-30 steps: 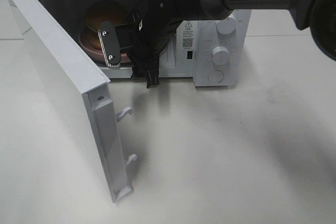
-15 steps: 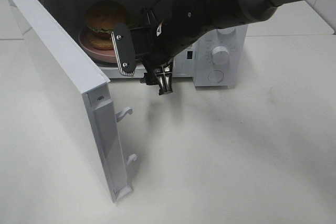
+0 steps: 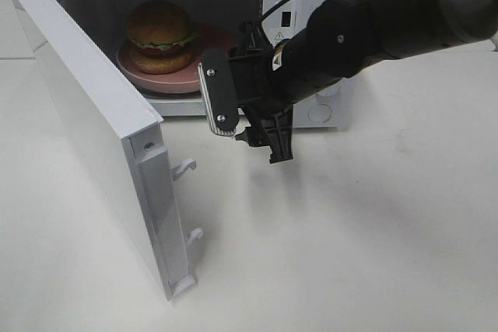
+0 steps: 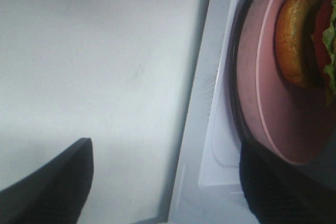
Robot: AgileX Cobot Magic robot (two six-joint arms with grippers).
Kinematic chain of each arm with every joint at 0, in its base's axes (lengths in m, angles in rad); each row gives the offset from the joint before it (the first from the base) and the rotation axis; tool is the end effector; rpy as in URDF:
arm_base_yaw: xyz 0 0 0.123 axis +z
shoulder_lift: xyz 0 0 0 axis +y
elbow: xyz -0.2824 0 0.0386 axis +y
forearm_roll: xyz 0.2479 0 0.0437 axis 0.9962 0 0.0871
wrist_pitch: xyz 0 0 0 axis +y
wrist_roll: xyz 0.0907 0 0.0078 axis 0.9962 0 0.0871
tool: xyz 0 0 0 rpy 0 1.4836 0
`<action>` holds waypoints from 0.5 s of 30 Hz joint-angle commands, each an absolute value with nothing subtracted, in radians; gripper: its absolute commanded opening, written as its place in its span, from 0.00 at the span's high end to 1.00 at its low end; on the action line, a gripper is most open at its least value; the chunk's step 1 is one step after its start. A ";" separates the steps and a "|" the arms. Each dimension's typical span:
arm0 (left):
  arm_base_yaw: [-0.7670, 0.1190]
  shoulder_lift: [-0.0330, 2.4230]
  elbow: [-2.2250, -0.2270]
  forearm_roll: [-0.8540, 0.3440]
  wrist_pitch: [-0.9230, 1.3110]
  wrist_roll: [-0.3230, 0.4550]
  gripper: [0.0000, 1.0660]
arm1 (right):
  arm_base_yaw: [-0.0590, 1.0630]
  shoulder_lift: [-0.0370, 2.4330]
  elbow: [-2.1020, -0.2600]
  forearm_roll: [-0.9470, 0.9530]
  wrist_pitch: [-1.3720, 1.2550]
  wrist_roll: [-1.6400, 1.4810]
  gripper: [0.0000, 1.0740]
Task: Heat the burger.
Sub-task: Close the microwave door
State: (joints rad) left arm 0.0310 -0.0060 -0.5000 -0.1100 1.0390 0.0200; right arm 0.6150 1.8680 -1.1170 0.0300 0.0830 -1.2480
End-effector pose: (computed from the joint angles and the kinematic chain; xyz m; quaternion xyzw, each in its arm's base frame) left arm -0.0049 -0.0088 0.2793 -0.0030 0.8446 -0.0414 0.5337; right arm 0.3244 0.2295 0.1826 -0.7274 0.5572 -0.1179 0.3827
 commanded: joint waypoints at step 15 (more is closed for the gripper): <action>0.032 -0.024 -0.498 -0.110 1.037 0.023 0.06 | 0.573 1.610 -0.818 0.030 -0.041 -1.137 0.30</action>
State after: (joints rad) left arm 0.0310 -0.0060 -0.5000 -0.1100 1.0390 0.0200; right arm 0.5790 1.6400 -0.8380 0.0310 -0.0150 -1.1730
